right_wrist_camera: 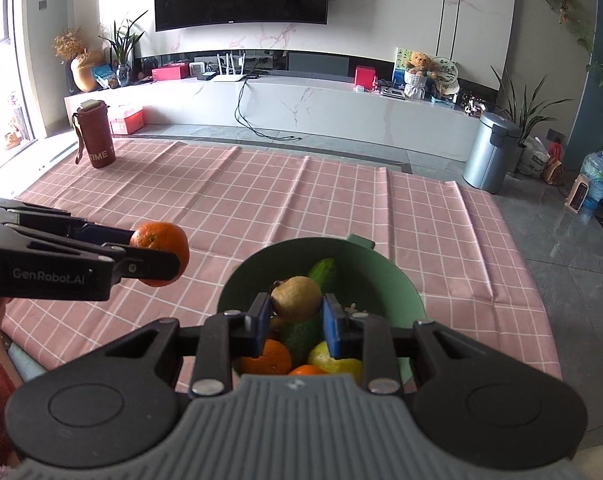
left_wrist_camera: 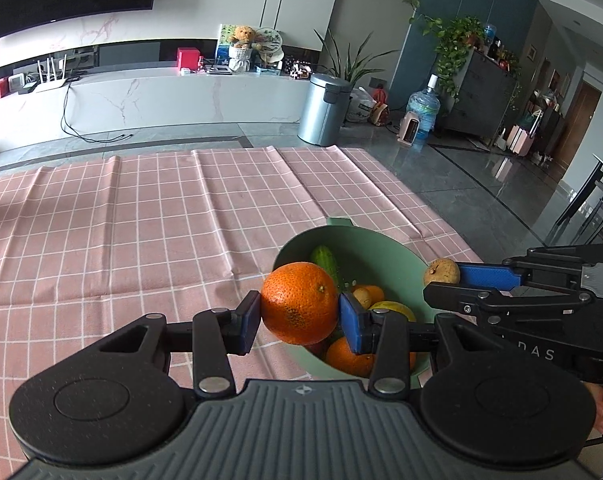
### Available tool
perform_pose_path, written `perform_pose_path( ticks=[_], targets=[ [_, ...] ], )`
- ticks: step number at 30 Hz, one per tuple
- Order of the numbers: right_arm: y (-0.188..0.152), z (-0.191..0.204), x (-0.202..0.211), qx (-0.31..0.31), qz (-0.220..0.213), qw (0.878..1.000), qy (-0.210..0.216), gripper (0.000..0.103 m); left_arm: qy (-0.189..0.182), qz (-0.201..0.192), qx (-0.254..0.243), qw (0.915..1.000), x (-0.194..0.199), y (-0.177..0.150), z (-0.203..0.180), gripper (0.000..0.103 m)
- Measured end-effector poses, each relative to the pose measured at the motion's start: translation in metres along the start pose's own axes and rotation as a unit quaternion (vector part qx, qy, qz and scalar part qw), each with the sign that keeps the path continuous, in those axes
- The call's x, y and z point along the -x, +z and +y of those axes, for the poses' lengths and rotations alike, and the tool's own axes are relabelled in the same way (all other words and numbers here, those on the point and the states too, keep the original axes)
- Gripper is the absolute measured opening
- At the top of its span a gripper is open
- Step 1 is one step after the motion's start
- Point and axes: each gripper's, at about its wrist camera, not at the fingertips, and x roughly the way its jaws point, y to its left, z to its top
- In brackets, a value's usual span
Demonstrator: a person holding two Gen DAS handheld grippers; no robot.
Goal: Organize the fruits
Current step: 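Carry the mandarin and brown fruit over the colander and open both grippers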
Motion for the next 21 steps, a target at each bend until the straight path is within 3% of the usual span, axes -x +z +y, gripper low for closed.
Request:
perform_pose_path(
  ticks=[12, 21],
  targets=[
    [0.001, -0.042, -0.052, -0.008, 0.042, 0.999, 0.005, 0.024, 0.021, 0.085, -0.029, 0.9957, -0.075, 0.008, -0.017, 0.047],
    [0.006, -0.061, -0.102, -0.026, 0.065, 0.997, 0.027, 0.024, 0.047, 0.117, -0.083, 0.9885, -0.103, 0.009, -0.027, 0.048]
  ],
)
